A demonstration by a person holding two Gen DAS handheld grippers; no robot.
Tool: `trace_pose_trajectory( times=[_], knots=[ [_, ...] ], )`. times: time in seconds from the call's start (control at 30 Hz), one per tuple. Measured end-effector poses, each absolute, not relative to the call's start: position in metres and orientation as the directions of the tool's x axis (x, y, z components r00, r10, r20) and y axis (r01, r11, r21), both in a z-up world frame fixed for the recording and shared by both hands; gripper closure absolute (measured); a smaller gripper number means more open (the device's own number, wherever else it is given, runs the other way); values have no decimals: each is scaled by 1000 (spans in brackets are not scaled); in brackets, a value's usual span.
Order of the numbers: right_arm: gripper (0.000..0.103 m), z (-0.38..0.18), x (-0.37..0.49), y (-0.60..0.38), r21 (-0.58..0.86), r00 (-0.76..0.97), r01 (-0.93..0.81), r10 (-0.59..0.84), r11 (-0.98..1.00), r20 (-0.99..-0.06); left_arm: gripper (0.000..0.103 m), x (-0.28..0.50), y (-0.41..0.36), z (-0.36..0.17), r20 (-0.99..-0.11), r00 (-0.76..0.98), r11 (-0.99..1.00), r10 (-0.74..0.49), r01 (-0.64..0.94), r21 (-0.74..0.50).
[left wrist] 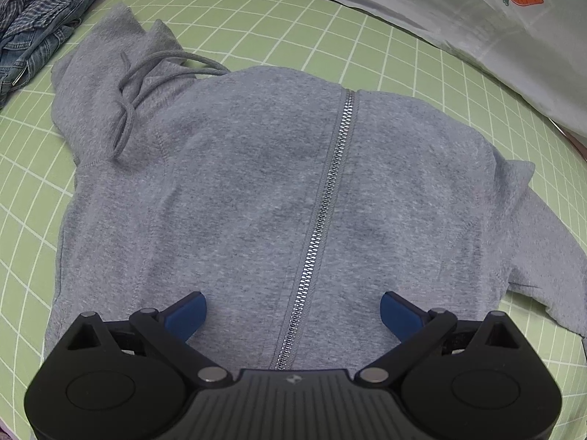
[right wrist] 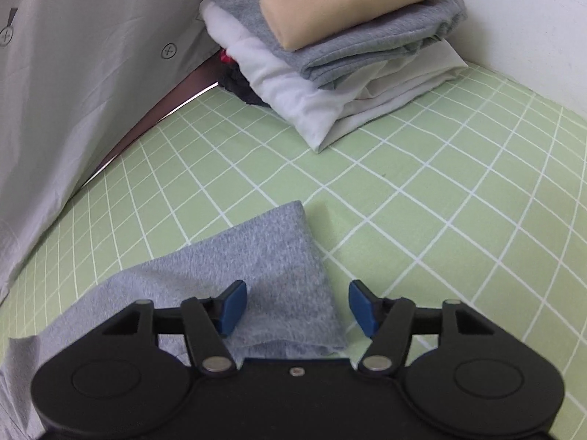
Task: Fold clothes
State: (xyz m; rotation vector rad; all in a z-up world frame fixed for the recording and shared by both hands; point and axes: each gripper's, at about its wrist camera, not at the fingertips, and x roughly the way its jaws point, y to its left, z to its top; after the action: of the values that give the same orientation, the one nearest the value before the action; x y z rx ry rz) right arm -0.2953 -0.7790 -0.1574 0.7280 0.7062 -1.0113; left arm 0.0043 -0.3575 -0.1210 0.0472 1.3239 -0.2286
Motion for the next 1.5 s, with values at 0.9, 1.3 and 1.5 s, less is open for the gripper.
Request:
trace_pose_trajectory(
  times=[0.9,1.3,1.5],
  knots=[
    [36,-118,-207,-715,260,578,742,-393,618,-715,0,6,-355,-139,-977,180,973,-114,217,-74],
    [86,-152,-201,-747,258,544,764,-375,591,-751,0,-4,-344,-138,-979,185,966,-87,255,-38],
    [95,-132,-245,-753,139,472,820,-516,556,-715,0,-5,-332,-134,-978,177,970,-108,236,-65]
  ],
)
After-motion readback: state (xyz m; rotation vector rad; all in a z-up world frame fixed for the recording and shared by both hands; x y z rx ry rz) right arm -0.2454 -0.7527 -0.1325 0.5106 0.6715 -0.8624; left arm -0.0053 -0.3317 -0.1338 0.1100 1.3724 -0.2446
